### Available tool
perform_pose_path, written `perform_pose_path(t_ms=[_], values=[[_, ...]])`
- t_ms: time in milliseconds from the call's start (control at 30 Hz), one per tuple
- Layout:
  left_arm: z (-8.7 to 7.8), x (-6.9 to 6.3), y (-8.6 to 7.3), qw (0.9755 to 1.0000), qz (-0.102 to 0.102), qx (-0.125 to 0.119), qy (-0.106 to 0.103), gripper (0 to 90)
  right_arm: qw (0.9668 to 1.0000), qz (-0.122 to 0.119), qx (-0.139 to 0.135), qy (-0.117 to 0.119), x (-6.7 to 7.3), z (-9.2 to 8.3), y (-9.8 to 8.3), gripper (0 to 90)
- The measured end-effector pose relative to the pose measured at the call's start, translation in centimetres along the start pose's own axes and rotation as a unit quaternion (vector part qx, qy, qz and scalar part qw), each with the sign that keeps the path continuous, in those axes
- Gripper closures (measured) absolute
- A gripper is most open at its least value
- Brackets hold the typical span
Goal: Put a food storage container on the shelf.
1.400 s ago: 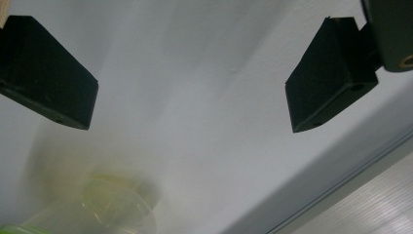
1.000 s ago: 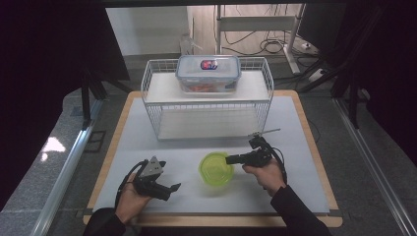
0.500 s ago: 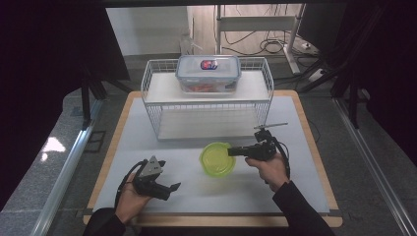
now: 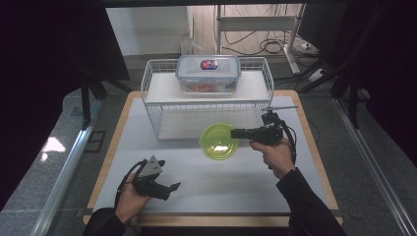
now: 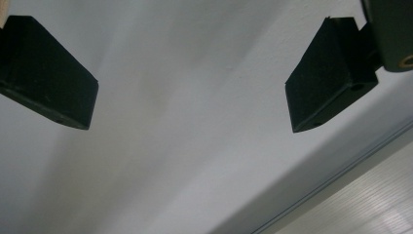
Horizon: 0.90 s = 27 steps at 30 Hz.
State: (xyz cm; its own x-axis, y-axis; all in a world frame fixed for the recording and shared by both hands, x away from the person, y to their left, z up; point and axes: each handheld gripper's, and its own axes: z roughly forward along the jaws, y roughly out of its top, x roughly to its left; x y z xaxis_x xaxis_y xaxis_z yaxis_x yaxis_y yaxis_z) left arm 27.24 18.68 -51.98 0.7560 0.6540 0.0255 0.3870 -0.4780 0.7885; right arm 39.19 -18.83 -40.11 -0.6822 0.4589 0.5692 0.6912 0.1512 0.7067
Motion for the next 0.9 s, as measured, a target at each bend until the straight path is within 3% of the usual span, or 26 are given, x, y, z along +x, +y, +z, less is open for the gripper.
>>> perform_pose_path(t_ms=[900], values=[[-0.1,0.1,0.0,1.0000,-0.003,-0.004,-0.001,5.1,0.9983,-0.026,-0.052,0.004,3.2,-1.8,8.0,82.2]])
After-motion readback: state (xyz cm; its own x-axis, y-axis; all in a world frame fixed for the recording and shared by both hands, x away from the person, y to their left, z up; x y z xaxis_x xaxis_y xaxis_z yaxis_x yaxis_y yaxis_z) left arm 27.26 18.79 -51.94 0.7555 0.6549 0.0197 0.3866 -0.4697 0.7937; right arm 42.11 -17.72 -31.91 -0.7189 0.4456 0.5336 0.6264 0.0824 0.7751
